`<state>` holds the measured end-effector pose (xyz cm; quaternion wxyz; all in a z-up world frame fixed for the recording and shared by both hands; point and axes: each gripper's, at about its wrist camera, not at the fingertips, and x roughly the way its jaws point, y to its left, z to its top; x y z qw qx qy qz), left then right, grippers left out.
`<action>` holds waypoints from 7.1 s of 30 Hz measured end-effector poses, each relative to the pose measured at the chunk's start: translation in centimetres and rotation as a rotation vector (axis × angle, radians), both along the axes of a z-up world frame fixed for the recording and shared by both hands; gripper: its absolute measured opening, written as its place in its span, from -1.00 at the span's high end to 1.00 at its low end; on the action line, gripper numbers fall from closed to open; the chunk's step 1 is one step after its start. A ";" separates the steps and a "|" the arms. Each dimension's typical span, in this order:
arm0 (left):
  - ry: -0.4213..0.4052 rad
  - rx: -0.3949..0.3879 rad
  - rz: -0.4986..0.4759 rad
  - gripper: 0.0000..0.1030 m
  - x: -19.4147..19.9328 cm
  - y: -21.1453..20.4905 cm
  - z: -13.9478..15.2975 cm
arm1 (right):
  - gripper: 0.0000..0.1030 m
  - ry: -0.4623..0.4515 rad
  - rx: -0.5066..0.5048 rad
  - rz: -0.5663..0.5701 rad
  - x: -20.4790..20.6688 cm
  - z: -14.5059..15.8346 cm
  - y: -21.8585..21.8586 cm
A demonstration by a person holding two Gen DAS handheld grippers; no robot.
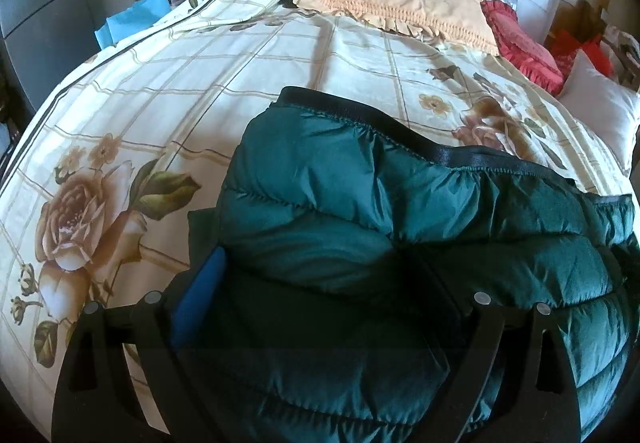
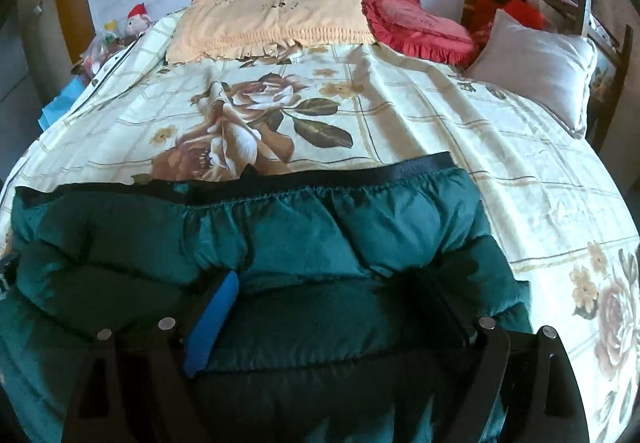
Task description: Fold large clothes
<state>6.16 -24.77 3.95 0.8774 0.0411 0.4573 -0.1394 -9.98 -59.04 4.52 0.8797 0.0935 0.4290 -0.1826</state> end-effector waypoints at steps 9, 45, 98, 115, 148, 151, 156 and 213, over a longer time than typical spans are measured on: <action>-0.009 -0.010 0.000 -0.81 -0.1 0.1 -0.1 | -0.69 -0.130 0.055 0.117 -8.6 3.4 3.3; -0.061 -0.069 0.012 -0.86 -0.8 1.1 -0.1 | -0.88 0.001 -0.020 0.181 -11.5 0.3 7.3; -0.039 -0.085 -0.025 -0.86 -10.4 6.5 1.1 | -0.90 -0.005 -0.002 0.215 -8.2 -1.6 15.1; -0.047 -0.095 -0.015 -0.86 -12.2 7.0 1.5 | -0.90 -0.051 0.081 0.193 -12.8 1.1 14.4; 0.050 -0.305 0.011 -0.86 -13.6 12.0 0.8 | -0.90 -0.121 0.125 -0.028 -18.2 2.0 3.6; 0.086 -0.346 0.027 -0.86 -12.7 12.4 0.2 | -0.90 -0.110 0.152 -0.065 -17.7 1.5 1.0; 0.160 -0.402 0.035 -0.86 -11.2 12.5 -1.1 | -0.90 -0.112 0.230 -0.093 -16.8 0.4 -2.8; 0.040 -0.278 -0.063 -0.53 -22.4 17.8 2.7 | -0.67 -0.115 0.353 -0.046 -26.4 -0.3 2.6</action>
